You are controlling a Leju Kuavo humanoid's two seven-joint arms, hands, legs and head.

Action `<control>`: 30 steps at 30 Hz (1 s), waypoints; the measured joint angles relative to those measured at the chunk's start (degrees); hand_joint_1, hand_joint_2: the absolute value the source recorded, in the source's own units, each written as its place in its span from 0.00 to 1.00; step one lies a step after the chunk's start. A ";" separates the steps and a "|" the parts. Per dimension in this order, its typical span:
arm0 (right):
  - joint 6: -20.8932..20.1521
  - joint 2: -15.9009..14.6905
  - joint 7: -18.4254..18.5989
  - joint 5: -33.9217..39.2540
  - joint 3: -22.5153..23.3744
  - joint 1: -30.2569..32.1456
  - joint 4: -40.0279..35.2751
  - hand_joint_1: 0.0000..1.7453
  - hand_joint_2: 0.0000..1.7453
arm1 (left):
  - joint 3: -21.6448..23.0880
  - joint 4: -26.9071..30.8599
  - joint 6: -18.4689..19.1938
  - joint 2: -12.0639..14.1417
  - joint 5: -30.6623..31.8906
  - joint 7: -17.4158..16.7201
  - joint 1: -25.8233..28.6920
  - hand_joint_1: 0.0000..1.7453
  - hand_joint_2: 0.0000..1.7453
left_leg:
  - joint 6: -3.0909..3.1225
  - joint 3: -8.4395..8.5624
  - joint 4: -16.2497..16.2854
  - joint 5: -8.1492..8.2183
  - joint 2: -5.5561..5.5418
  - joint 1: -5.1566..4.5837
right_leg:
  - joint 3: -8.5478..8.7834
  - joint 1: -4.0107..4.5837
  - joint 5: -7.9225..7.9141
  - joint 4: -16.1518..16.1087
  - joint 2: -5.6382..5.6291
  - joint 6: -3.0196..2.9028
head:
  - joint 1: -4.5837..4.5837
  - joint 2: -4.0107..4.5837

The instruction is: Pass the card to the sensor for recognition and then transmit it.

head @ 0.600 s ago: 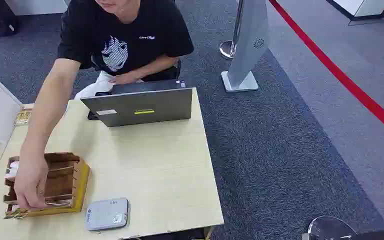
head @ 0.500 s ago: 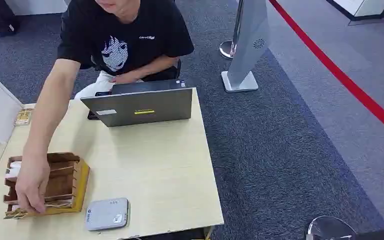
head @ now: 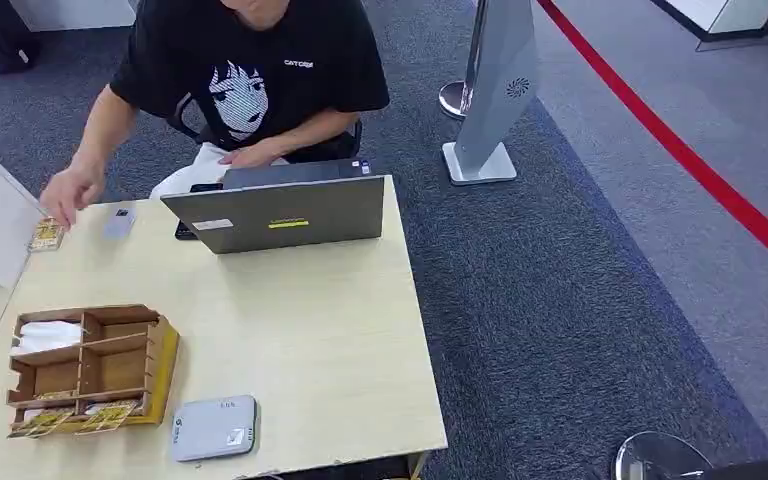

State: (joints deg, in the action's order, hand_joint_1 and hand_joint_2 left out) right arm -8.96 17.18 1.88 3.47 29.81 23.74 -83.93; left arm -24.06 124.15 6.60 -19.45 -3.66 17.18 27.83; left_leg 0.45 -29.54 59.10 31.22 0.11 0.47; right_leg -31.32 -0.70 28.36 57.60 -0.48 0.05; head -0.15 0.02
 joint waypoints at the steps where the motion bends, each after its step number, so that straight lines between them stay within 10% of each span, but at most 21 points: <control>1: -0.44 0.00 -0.07 -0.52 0.26 -0.23 0.07 0.00 1.00 | 0.35 0.57 -0.09 0.04 1.84 0.46 -0.38 0.00 1.00 | 0.00 0.00 0.00 0.00 0.00 0.00 | 0.00 0.00 0.00 0.00 0.00 0.00 | 0.00 0.00; 14: -4.76 0.00 -1.00 -7.06 4.09 -4.20 2.32 0.00 1.00 | 6.62 2.49 -1.75 5.10 25.64 -1.40 -8.43 0.00 1.00 | -0.02 0.00 0.00 -0.04 0.01 0.00 | -0.02 0.00 -0.01 0.00 -0.01 -0.01 | -0.02 0.00; 30: -7.71 0.02 -2.67 -12.30 5.11 -6.67 6.56 0.00 1.00 | 14.69 -7.07 -1.81 19.74 48.96 -6.84 -23.52 0.00 1.00 | 0.01 -0.04 0.00 -0.09 0.04 0.00 | -0.06 0.01 -0.02 0.06 -0.04 -0.02 | 0.00 0.00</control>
State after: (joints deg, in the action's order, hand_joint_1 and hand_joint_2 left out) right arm -16.68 17.20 -0.79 -8.83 34.93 17.07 -77.37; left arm -9.37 117.08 4.79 0.29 45.29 10.34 4.31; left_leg 0.46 -29.58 59.10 31.13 0.15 0.48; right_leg -31.39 -0.70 28.33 57.65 -0.52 0.02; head -0.15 0.02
